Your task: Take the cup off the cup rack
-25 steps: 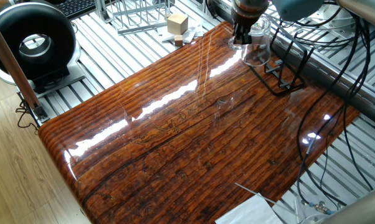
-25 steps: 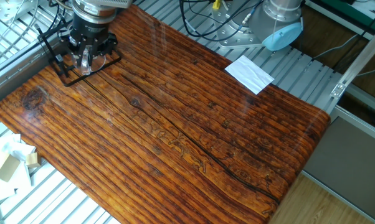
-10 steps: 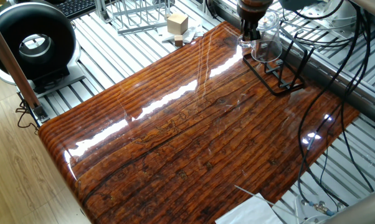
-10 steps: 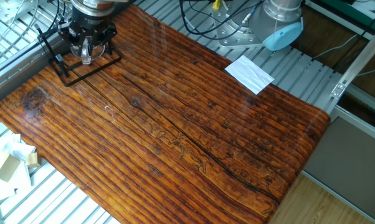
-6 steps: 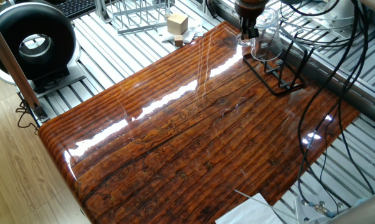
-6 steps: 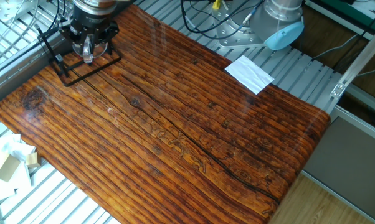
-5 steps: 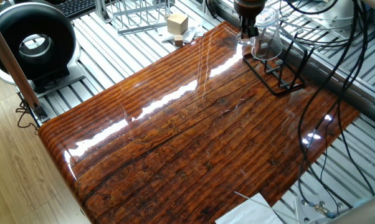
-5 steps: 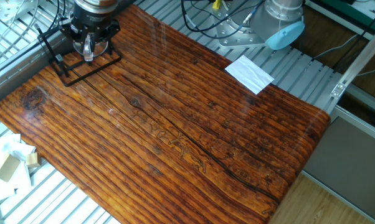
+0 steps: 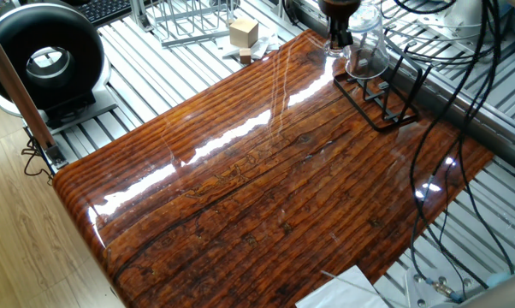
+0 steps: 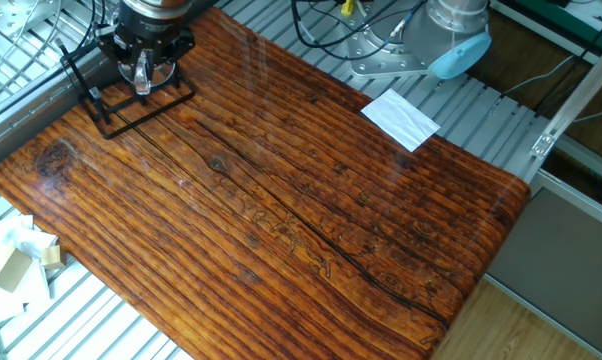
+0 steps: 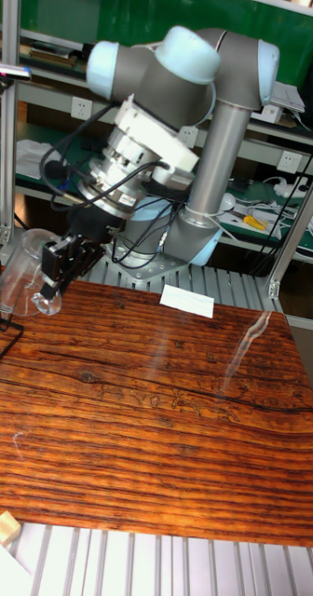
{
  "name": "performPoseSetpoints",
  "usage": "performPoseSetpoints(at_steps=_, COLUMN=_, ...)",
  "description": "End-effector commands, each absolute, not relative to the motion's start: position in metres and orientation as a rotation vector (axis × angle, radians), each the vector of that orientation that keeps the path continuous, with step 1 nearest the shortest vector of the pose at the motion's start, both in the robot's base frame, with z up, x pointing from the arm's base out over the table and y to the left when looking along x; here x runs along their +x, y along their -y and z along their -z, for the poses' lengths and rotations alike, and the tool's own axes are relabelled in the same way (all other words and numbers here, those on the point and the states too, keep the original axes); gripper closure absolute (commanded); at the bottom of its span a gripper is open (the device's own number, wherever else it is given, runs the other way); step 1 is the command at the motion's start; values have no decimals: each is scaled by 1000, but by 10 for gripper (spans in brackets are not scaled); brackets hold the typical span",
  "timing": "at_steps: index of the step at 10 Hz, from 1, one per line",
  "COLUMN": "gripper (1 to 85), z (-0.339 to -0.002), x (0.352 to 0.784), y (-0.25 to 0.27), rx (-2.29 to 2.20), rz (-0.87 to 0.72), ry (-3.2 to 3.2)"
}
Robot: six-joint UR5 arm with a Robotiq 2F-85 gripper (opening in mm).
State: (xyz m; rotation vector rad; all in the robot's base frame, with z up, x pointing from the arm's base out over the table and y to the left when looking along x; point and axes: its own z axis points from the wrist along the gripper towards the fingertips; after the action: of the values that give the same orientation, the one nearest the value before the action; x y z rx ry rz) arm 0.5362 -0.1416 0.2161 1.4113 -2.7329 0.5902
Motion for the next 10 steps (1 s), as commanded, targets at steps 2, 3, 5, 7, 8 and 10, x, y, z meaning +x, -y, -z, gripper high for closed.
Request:
performPoseSetpoints(at_steps=2, gripper=843, z=-230, x=546, y=84, rx=1261, rz=-471, ry=2861)
performPoseSetpoints(at_steps=3, gripper=843, z=-224, x=547, y=68, rx=1221, rz=-388, ry=2910)
performPoseSetpoints(at_steps=5, gripper=843, z=-213, x=554, y=49, rx=1174, rz=-295, ry=2967)
performPoseSetpoints(at_steps=7, gripper=843, z=-203, x=556, y=30, rx=1107, rz=-206, ry=3009)
performPoseSetpoints(at_steps=8, gripper=843, z=-200, x=556, y=15, rx=1055, rz=-138, ry=3037)
performPoseSetpoints(at_steps=10, gripper=843, z=-197, x=560, y=-2, rx=1001, rz=-79, ry=3065)
